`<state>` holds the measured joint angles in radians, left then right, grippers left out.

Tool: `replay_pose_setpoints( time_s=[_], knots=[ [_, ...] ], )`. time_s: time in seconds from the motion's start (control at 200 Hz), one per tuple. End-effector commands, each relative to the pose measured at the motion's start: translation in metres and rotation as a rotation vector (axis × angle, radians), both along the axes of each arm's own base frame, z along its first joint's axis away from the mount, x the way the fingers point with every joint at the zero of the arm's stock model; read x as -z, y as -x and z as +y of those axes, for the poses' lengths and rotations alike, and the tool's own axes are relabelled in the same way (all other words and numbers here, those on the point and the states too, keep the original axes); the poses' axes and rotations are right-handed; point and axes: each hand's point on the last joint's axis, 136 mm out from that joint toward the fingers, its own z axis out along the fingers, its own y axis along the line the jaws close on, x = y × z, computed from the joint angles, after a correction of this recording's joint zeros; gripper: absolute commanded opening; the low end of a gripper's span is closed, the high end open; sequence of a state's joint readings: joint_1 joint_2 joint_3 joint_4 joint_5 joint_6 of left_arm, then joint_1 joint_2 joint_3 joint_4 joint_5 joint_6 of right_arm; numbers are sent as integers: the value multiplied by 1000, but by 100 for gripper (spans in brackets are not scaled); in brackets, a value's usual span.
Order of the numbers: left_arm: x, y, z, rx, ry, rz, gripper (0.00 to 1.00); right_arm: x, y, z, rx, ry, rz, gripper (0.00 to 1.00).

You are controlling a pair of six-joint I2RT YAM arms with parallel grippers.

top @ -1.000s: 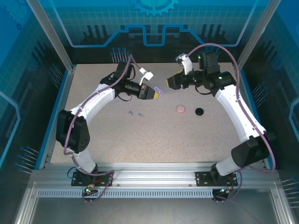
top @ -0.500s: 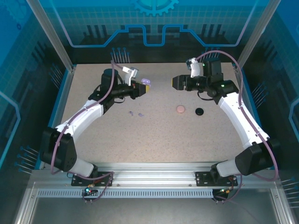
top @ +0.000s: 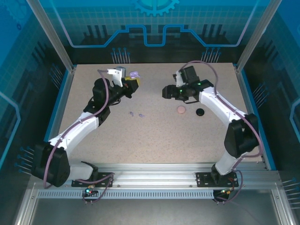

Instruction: Insert the wireless bluetooth earbuds into the charging case

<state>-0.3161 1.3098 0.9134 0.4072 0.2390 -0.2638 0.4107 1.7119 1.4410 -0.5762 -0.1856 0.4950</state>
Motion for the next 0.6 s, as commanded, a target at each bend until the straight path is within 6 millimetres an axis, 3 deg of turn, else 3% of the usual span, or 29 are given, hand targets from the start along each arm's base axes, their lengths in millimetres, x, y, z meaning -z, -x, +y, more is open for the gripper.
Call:
replay_pose_setpoints(
  time_s=[0.0, 0.33, 0.595],
  knots=[
    [-20, 0, 13, -70, 31, -80, 0, 5, -2, 19, 7, 45, 16, 69],
    [-6, -1, 27, -157, 54, -96, 0, 45, -4, 73, -31, 177, 108, 68],
    [14, 1, 38, -217, 30, -94, 0, 76, 10, 112, -150, 272, 152, 66]
  ],
)
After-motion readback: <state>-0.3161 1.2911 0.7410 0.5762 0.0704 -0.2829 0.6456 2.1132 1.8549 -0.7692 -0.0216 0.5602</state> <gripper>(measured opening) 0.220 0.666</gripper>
